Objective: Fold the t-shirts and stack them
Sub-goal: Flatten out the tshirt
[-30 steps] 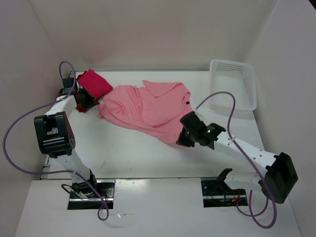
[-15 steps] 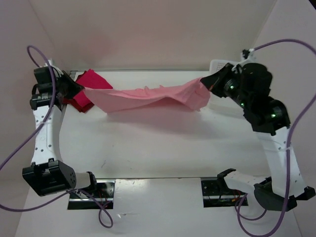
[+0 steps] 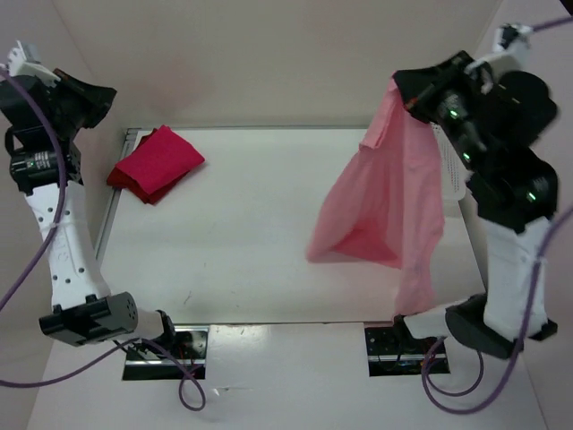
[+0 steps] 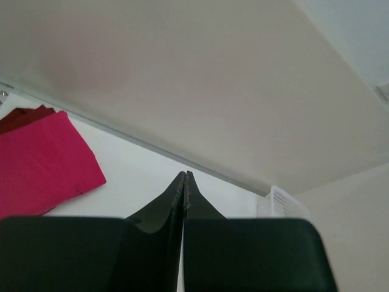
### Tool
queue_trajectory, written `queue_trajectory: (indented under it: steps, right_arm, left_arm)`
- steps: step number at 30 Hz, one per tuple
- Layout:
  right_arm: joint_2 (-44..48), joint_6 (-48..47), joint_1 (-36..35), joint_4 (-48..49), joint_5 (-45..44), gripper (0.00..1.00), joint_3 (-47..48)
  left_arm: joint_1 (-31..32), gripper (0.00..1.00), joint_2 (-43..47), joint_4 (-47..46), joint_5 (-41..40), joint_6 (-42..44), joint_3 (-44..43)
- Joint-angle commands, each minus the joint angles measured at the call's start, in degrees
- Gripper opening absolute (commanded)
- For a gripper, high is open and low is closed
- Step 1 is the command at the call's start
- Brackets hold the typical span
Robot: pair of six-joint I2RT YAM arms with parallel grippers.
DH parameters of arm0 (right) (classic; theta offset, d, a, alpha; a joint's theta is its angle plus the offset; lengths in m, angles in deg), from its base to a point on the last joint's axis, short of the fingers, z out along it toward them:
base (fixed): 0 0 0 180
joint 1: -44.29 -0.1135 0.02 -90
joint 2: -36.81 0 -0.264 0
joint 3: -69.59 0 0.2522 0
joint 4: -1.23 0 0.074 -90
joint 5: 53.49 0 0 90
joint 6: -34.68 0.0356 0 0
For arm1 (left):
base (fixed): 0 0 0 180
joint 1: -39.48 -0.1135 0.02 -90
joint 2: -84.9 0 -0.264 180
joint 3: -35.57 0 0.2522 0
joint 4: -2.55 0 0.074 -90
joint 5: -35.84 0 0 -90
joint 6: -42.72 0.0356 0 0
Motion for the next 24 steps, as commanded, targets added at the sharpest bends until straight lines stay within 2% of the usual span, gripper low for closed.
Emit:
queue_trajectory:
  steps: [1,4,5,6,7,10,12,13,14,16,18,20,21,22,23,24]
  right_arm:
    - [-10.96,-3.06,0.23,4.18,-0.71,0.00,-1.73]
    - [-12.64,-3.06,0.23,4.18,0.95,0.00,-1.72]
    - [-11.25,-3.06,0.23,4.96,2.78,0.00,-3.55]
    - [-10.02,-2.36,0.23,5.49,3.67,0.00,-8.09]
    - [-8.52,-1.57,0.23,6.28,4.29,0.00,-10.83]
    - [-1.41,0.10,0.23,7.60,6.06,0.00,-23.05]
    - [3.50,0.63,0.23,8.13,6.67,0.00,-30.50]
    - [4.23,0.63,0.23,8.13,7.19,0.00,-31.51]
    - [4.24,0.63,0.23,6.22,7.72,0.00,-32.04]
    - [4.76,1.15,0.23,6.81,9.56,0.00,-32.66]
    - [3.54,1.16,0.23,8.04,12.19,0.00,-32.84]
    - [-1.02,1.16,0.23,11.01,14.92,0.00,-30.30]
    - [-3.47,1.16,0.23,11.90,18.59,0.00,-28.46]
    - [-10.02,1.16,0.23,12.43,20.45,0.00,-25.48]
    - [-14.01,1.94,-0.29,12.44,22.21,0.00,-16.49]
    - [-17.87,2.47,-0.82,12.44,25.97,0.00,-10.83]
  left_arm:
    - [1.92,0.00,-3.94,-5.28,1.29,-2.33,8.88]
    - [11.66,0.03,-4.64,-4.16,-0.53,2.14,16.25]
    - [21.18,0.06,-4.12,-8.08,-1.94,2.14,21.07]
    - [26.24,0.10,-4.64,-9.94,-2.74,2.14,25.82]
    - [34.21,0.14,-8.04,-11.27,-3.35,1.36,31.44]
    - [42.53,0.19,-13.68,-18.46,0.31,-4.42,37.37]
    - [47.81,0.35,-20.09,-22.17,1.11,-6.37,38.08]
    - [49.30,0.42,-23.51,-25.22,1.99,-8.03,37.56]
    - [52.45,0.53,-25.19,-26.12,4.35,-8.66,37.03]
    - [55.02,0.66,-28.44,-25.52,4.90,-8.67,33.79]
    - [54.34,0.75,-27.24,-26.30,1.05,-10.15,35.17]
    - [49.78,0.77,-22.42,-27.62,0.33,-11.38,40.09]
    - [42.97,0.77,-20.48,-27.63,0.94,-11.39,41.67]
    - [39.16,0.78,-16.46,-26.41,1.64,-11.39,42.91]
    - [35.21,0.78,-14.33,-25.61,3.22,-10.52,44.83]
    - [27.77,0.78,-12.14,-24.91,4.01,-9.64,45.55]
